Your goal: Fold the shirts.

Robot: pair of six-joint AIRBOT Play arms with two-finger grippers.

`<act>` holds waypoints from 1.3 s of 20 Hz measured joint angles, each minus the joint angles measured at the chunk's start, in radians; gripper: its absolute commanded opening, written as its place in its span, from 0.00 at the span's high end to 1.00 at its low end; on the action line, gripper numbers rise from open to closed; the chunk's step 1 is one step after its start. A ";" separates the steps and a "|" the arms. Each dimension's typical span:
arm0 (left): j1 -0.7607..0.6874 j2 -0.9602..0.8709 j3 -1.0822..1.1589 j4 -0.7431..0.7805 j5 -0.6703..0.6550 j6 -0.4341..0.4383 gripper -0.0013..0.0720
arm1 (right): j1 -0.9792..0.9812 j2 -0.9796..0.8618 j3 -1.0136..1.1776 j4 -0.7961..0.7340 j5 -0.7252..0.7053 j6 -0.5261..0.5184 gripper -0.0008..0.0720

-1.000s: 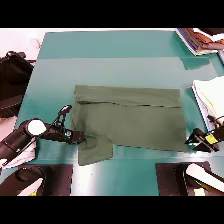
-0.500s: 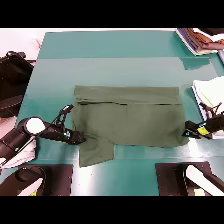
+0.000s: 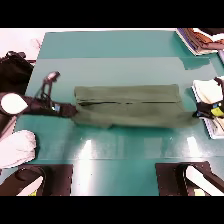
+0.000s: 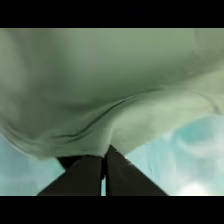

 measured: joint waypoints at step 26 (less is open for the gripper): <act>0.039 -0.626 0.481 -0.112 0.096 0.109 0.95 | -0.117 -0.638 0.391 0.262 -0.069 -0.110 0.26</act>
